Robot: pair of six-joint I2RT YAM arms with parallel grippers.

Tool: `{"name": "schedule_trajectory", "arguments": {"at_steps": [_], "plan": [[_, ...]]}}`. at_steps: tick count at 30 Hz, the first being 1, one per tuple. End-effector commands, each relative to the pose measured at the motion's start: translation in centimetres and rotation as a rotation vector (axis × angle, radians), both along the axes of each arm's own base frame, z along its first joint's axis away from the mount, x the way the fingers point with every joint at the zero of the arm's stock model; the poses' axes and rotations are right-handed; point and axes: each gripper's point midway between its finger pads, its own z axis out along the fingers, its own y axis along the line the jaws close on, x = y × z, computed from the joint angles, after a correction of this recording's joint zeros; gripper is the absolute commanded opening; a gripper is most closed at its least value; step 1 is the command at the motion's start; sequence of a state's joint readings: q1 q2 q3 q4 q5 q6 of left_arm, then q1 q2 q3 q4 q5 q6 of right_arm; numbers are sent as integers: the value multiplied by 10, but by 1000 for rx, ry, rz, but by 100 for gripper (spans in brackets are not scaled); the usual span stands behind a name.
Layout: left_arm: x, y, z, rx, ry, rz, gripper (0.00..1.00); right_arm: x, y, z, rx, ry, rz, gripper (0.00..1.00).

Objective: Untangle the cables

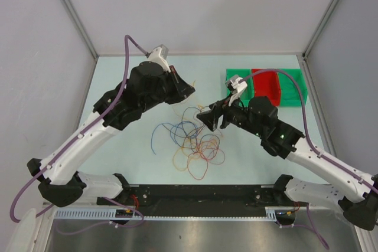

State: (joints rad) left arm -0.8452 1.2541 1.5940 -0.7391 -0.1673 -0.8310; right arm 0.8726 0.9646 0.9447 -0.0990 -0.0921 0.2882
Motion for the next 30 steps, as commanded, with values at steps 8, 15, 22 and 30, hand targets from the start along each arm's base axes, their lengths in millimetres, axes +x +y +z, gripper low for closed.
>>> {"name": "schedule_trajectory", "arguments": {"at_steps": [8, 15, 22, 30], "plan": [[1, -1, 3, -57, 5, -17, 0, 21, 11, 50, 56, -138, -80, 62], [5, 1, -2, -56, 7, -11, 0, 23, 14, 49, 53, -128, -124, 0], [-1, 41, -27, 68, -47, 32, 100, 42, -4, 80, 57, -146, -246, 0], [-38, 129, -102, 296, -55, 130, 100, 68, -16, 163, 92, -224, -326, 0]]}}
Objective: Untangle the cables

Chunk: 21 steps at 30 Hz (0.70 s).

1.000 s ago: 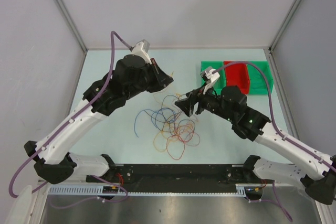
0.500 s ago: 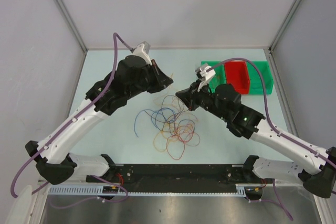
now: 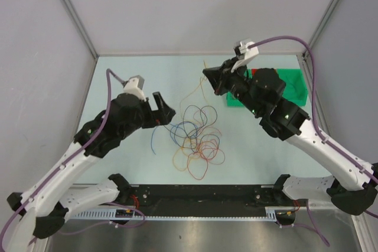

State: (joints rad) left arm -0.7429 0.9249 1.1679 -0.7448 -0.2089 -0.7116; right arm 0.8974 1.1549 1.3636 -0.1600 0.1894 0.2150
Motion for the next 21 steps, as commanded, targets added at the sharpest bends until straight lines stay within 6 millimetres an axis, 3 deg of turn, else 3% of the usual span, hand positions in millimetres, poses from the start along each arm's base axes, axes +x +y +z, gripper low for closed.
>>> {"name": "schedule_trajectory", "arguments": {"at_steps": [1, 4, 5, 6, 8, 9, 11, 12, 13, 15, 16, 19, 21], "plan": [[-17, 47, -29, 151, -41, 42, 100, 16, -16, 53, 21, -65, -85, 0], [-30, 64, -45, 185, -50, 45, 100, 31, -20, 77, 16, -90, -127, 0], [-32, 66, -47, 184, -56, 43, 100, 42, -18, 73, -9, -84, -146, 0], [-35, 70, -47, 175, -76, 41, 100, 42, -24, 93, 22, -110, -160, 0], [-37, 70, -57, 176, -86, 31, 100, 57, -30, 97, 15, -107, -200, 0], [-38, 71, -60, 177, -91, 30, 100, 57, -35, 114, 41, -127, -210, 0], [-38, 75, -67, 178, -103, 39, 100, 62, -42, 125, 55, -136, -230, 0], [-39, 75, -65, 170, -110, 42, 100, 71, -42, 124, 48, -130, -243, 0], [-38, 75, -62, 163, -119, 41, 100, 68, -49, 145, 79, -160, -251, 0], [-38, 76, -61, 168, -129, 43, 100, 78, -56, 149, 73, -163, -280, 0], [-38, 79, -61, 174, -131, 54, 100, 75, -63, 163, 92, -185, -291, 0], [-38, 78, -60, 168, -135, 50, 100, 86, -78, 174, 98, -205, -344, 0], [-39, 79, -59, 163, -140, 51, 100, 84, -91, 194, 127, -245, -367, 0]]}}
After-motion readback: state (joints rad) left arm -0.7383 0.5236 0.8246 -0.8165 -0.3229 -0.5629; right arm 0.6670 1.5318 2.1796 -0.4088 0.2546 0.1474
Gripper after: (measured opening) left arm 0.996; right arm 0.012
